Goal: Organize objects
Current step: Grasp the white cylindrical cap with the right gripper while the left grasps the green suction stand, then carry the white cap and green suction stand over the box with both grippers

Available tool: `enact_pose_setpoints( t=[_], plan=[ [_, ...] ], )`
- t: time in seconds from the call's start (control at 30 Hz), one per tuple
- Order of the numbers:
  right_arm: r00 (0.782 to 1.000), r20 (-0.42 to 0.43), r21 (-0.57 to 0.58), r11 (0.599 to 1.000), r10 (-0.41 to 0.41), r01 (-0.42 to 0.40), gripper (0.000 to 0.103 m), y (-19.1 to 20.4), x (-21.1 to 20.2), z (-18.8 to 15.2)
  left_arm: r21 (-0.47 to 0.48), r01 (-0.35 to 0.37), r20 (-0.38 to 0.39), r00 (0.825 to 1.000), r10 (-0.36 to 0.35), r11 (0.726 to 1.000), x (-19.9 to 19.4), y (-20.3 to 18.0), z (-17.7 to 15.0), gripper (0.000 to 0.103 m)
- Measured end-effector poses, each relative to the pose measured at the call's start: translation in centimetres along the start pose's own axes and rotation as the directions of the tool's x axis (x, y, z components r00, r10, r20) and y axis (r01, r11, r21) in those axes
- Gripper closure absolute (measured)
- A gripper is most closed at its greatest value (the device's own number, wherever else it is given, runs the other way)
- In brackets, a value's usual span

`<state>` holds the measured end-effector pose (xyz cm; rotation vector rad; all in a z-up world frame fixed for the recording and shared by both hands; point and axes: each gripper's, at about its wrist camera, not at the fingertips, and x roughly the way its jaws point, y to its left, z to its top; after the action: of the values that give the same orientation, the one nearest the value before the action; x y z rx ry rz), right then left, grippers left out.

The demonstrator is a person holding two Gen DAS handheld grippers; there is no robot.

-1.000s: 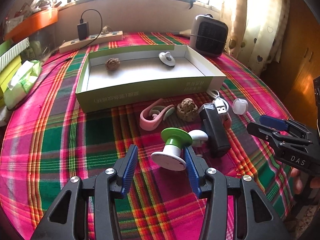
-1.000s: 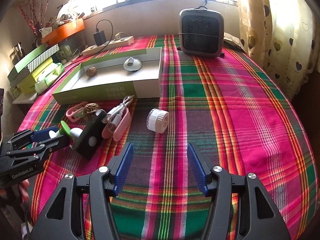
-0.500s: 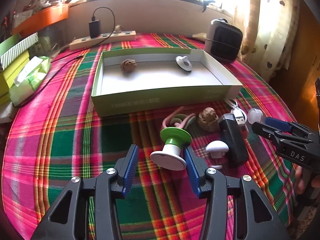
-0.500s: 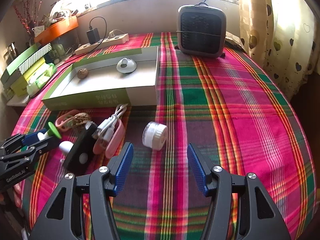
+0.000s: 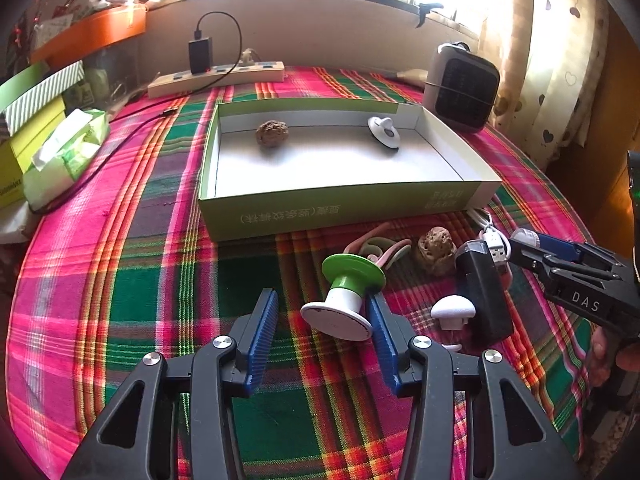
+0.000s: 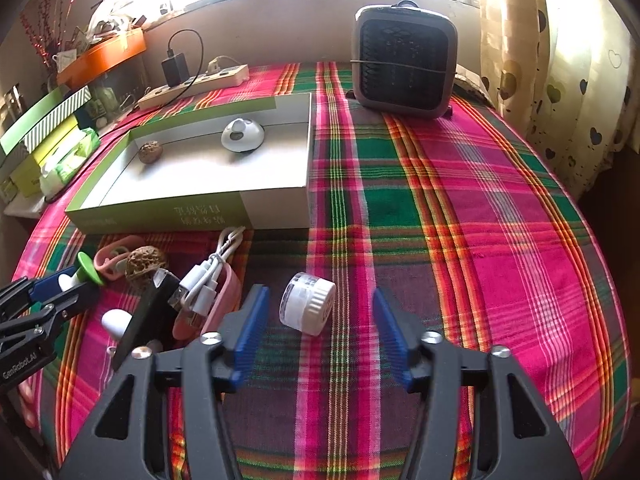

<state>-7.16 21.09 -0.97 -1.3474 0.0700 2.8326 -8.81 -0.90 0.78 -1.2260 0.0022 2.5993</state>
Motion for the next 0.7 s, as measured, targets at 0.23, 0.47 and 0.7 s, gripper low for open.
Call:
enact_pose_setpoints(
  t=[0.23, 0.47, 0.7],
  plan=[
    [1.000, -0.002, 0.000, 1.000, 0.001, -0.001, 0.074, 0.09, 0.07, 0.07, -0.004, -0.005, 0.000, 1.000, 0.005, 1.000, 0.17, 0.06, 0.13, 0.061],
    [1.000, 0.005, 0.004, 1.000, 0.010, -0.010, 0.083, 0.05, -0.10, -0.01, -0.011, -0.025, 0.000, 1.000, 0.025, 1.000, 0.20, 0.19, 0.20, 0.071],
    [1.000, 0.008, 0.004, 1.000, 0.015, -0.015, 0.083, 0.01, -0.17, -0.06, -0.012, -0.025, 0.001, 1.000, 0.025, 1.000, 0.23, 0.26, 0.21, 0.073]
  ],
)
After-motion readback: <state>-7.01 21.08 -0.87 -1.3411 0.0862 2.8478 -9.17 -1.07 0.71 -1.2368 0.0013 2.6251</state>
